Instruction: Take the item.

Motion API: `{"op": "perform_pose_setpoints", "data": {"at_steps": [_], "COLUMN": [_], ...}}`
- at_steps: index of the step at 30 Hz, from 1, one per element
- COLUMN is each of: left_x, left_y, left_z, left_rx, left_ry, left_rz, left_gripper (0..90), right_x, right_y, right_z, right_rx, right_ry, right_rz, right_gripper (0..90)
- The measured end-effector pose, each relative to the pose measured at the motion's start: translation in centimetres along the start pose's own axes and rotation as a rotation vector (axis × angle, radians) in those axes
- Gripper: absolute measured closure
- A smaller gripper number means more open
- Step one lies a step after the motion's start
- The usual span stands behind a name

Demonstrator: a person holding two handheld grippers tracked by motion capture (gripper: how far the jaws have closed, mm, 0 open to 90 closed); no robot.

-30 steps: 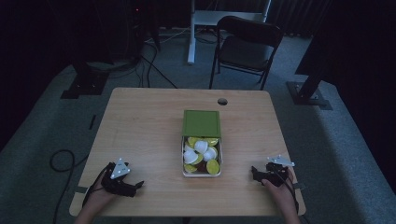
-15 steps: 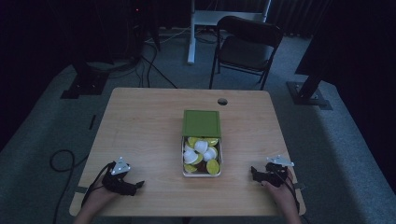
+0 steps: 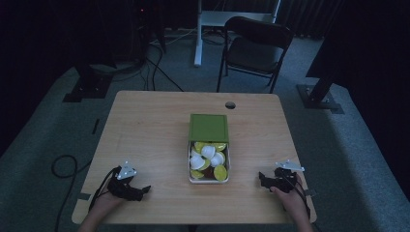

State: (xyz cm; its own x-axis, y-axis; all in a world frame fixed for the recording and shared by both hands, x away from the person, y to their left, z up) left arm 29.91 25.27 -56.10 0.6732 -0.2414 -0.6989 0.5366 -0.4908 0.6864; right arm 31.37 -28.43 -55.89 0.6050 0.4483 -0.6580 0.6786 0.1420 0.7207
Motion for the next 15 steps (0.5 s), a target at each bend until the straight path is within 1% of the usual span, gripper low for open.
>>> {"op": "perform_pose_setpoints", "data": {"at_steps": [3, 7, 10, 15], "left_x": [0.0, 0.0, 0.0, 0.0], "left_y": [0.0, 0.0, 0.0, 0.0], "left_z": [0.0, 0.0, 0.0, 0.0], "left_rx": [0.001, 0.000, 0.001, 0.001], "left_ry": [-0.001, -0.001, -0.001, -0.001], "left_rz": [0.000, 0.000, 0.000, 0.000], "left_gripper": [2.3, 2.3, 2.3, 2.2], "right_x": [-0.4, -1.0, -1.4, -2.1], "right_y": [0.6, 1.6, 2.4, 3.6], "right_z": [-0.6, -1.6, -2.4, -3.7], "right_rx": [-0.010, -0.048, -0.056, -0.089], "right_ry": [0.016, 0.039, 0.072, 0.114], "right_rz": [0.017, 0.033, 0.048, 0.060], "right_gripper": [12.8, 13.0, 13.0, 13.2]}}
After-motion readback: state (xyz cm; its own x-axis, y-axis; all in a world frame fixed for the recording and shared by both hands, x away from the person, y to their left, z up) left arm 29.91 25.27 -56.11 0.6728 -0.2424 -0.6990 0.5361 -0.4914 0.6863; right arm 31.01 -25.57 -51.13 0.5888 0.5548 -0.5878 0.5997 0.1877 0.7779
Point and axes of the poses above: each handheld gripper's, and its own axes: x roughly forward along the jaws, y roughly out of its top, z roughly to its right, the point moved 2 cm from there along x, roughly forward along the jaws, and after that the axes turned 15 degrees about y, right-handed, at the moved point
